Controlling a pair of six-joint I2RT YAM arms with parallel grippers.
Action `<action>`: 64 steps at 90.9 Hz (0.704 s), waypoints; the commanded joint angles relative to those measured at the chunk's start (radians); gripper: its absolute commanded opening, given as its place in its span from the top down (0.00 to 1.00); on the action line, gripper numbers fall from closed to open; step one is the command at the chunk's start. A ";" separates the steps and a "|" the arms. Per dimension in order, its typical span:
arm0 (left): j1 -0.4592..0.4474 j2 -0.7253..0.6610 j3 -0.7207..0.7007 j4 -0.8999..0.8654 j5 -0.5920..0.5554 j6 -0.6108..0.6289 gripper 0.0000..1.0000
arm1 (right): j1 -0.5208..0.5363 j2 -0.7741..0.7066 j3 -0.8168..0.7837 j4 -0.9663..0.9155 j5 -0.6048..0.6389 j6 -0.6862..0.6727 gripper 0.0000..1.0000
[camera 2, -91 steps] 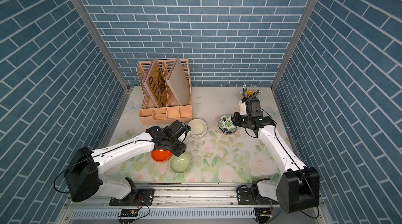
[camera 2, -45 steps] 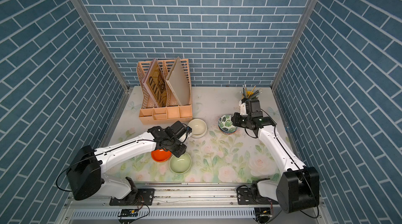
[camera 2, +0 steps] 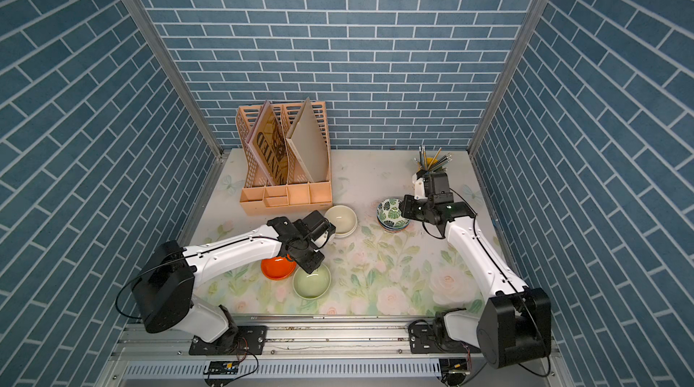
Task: Stack the bowls
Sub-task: Pick up the bowl from the center of the board.
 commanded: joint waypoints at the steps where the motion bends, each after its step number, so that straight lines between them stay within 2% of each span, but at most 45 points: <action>1: -0.009 0.018 0.016 -0.017 -0.012 0.022 0.59 | 0.005 -0.014 -0.007 0.010 0.008 -0.002 0.80; 64: -0.009 0.021 0.034 -0.009 0.011 -0.001 0.85 | 0.005 -0.020 -0.011 0.013 0.005 -0.002 0.79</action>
